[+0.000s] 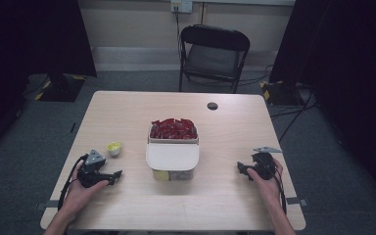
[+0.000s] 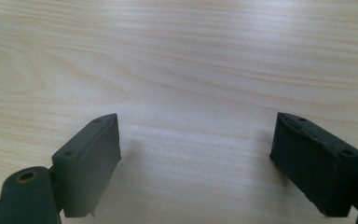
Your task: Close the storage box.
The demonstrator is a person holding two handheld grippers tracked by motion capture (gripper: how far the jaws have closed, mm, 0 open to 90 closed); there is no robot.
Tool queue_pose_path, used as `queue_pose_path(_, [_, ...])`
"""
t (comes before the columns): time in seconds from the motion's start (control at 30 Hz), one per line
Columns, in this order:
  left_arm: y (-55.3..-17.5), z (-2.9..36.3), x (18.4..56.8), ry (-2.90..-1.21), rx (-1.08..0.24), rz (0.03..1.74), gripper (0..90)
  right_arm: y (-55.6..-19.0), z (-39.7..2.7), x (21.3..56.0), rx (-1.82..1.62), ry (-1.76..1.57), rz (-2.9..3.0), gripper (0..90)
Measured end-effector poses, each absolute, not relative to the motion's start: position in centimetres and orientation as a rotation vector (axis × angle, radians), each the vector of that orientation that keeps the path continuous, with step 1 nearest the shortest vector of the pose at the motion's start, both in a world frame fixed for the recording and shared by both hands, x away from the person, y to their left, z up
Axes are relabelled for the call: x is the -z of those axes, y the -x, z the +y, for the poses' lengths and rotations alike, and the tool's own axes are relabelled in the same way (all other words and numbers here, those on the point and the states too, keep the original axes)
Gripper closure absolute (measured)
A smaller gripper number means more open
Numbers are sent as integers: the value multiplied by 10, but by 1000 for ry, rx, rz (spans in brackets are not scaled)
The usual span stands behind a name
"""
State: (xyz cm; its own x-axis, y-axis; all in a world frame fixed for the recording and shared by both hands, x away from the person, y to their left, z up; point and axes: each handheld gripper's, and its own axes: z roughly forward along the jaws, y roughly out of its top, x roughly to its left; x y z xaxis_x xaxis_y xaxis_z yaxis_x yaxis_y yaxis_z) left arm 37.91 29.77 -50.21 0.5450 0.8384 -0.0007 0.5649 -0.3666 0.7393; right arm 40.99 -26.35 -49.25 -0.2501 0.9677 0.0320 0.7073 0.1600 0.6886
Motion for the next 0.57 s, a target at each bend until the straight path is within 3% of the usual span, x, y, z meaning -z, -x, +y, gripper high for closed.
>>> queue_pose_path(0.1, [-379, 298, 502, -2076, -497, 1128, 148, -409, -259, 495, -795, -1561, 2013, 138])
queue_pose_path(0.27, [-379, 298, 502, -2076, -497, 1128, 148, -409, -254, 501, -829, -1555, 1971, 38])
queue_pose_path(0.57, [-379, 298, 502, -2076, -498, 1129, 148, -409, -254, 501, -828, -1554, 1971, 37])
